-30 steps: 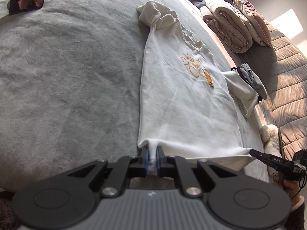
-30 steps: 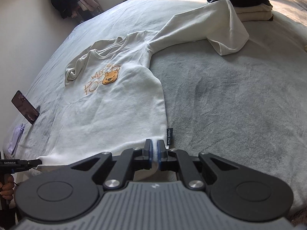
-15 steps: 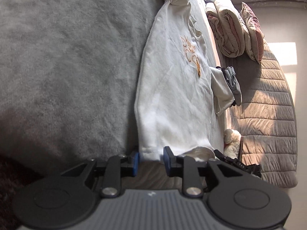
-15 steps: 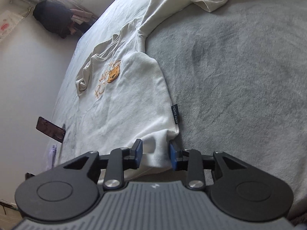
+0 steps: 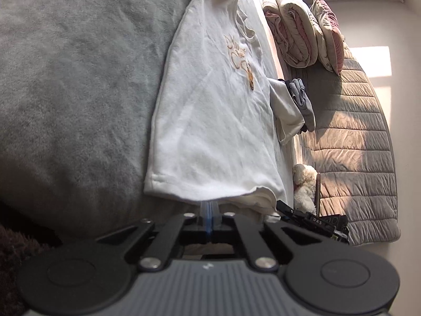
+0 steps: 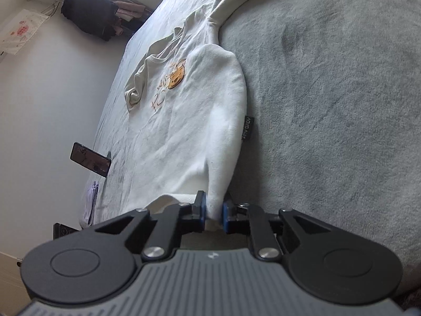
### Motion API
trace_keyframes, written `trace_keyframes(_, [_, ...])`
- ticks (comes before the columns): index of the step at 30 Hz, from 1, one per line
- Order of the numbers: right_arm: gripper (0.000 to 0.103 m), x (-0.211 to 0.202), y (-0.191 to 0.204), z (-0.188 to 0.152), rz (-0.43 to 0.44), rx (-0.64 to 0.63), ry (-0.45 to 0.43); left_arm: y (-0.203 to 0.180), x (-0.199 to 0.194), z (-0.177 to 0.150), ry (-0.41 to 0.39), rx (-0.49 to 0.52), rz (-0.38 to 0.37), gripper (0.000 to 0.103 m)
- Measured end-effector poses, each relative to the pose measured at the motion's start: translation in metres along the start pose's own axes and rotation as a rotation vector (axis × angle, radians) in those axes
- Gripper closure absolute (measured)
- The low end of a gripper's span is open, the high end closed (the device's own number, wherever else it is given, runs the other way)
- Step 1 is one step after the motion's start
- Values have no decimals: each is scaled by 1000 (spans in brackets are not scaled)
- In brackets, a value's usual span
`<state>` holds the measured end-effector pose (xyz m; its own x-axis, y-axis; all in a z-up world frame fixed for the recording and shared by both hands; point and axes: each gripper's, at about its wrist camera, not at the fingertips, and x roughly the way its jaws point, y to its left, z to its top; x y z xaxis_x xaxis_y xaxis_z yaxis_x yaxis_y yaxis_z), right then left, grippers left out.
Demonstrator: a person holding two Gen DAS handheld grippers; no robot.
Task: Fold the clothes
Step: 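Drag the hem with both grippers to straighten the sweatshirt body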
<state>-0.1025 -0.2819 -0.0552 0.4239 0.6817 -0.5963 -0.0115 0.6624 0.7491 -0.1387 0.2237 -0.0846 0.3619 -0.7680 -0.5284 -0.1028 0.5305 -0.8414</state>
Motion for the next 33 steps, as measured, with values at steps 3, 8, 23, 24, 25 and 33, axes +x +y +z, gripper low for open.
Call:
trace_keyframes(3, [91,-10,2,3,35,17,-9,-6,-12,-1,-25,24,-25,103])
trace_keyframes(8, [93,-27,1,6,14,15,-30,-8,-24,-3,-67,71,23,103])
trace_keyframes(23, [85,-14,26,-1,-133,-161,-72,-40,-7,2,-115,217,150,88])
trace_keyframes(24, [85,-10,33,-2,-129,-183,-69,-45,-2,4,-115,231,153,88])
trace_keyframes(25, [85,-5,41,-2,-127,-207,-66,-50,5,6,-112,245,155,88])
trace_keyframes(33, [85,24,77,-10,-151,-356,-60,-66,66,4,31,362,235,88])
